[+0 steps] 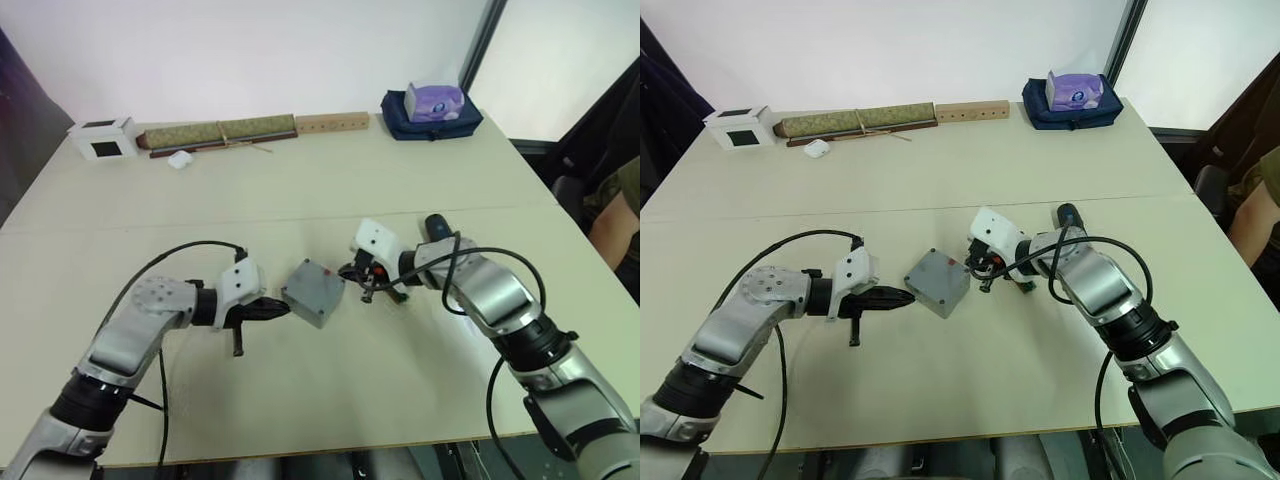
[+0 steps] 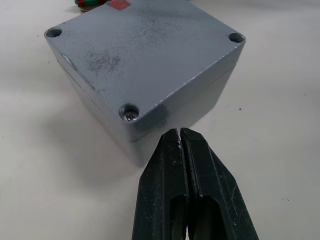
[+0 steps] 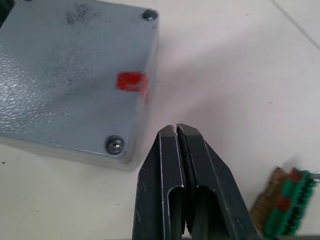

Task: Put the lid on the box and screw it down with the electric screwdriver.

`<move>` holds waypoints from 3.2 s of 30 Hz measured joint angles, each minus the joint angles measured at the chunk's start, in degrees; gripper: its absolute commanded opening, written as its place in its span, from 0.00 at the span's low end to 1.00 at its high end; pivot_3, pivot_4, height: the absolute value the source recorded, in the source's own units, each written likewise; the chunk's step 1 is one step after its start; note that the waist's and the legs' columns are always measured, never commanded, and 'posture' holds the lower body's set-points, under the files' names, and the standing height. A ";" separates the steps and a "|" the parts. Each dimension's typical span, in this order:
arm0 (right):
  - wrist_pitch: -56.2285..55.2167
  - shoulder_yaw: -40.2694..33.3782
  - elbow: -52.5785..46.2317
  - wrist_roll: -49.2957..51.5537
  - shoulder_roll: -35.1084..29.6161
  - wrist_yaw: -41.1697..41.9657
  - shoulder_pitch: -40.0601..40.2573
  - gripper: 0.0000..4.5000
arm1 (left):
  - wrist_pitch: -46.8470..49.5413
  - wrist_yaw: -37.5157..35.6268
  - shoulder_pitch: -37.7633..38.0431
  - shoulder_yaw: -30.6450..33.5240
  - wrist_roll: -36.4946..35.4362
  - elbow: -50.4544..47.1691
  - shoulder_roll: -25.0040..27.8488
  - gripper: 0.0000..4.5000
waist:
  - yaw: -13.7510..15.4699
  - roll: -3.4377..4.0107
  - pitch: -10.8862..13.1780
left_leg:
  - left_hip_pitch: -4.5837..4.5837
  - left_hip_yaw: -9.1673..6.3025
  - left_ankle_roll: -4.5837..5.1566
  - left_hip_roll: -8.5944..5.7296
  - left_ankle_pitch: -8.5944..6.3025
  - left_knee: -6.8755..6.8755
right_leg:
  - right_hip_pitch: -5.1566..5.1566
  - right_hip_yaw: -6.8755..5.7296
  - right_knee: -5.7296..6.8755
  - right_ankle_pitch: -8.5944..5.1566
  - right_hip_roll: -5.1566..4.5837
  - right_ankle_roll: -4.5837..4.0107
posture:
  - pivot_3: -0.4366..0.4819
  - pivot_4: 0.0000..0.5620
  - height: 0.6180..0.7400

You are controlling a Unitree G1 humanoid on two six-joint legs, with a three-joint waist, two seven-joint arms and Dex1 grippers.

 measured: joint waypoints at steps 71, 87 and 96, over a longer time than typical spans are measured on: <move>-4.75 -16.18 17.73 -1.91 9.86 -12.37 0.40 0.17 | 6.53 1.38 -8.84 6.83 -8.02 -5.40 2.29 0.00 | -0.17 -0.04 -0.01 | 0.02 0.02 -0.03 -0.02 0.02 0.01 | 0.01 0.02 0.06 0.00 0.00 0.00 | 0.48 0.27 1.00; -1.99 -18.35 13.53 -0.12 9.41 -11.44 0.41 0.01 | 6.44 1.37 -8.67 6.63 -7.83 -5.40 1.66 0.00 | -0.17 -0.04 -0.01 | 0.02 0.01 -0.03 -0.02 0.02 0.01 | 0.01 0.02 0.06 0.00 0.00 0.00 | 0.48 0.27 1.00; 9.19 -19.31 -2.87 7.58 7.43 -8.46 -2.18 0.01 | 6.45 1.03 -6.02 6.67 -7.82 -5.53 3.20 0.00 | -0.22 -0.04 -0.01 | 0.03 -0.02 -0.03 0.01 0.01 0.00 | 0.01 0.01 0.07 0.00 0.03 0.00 | 0.48 0.27 1.00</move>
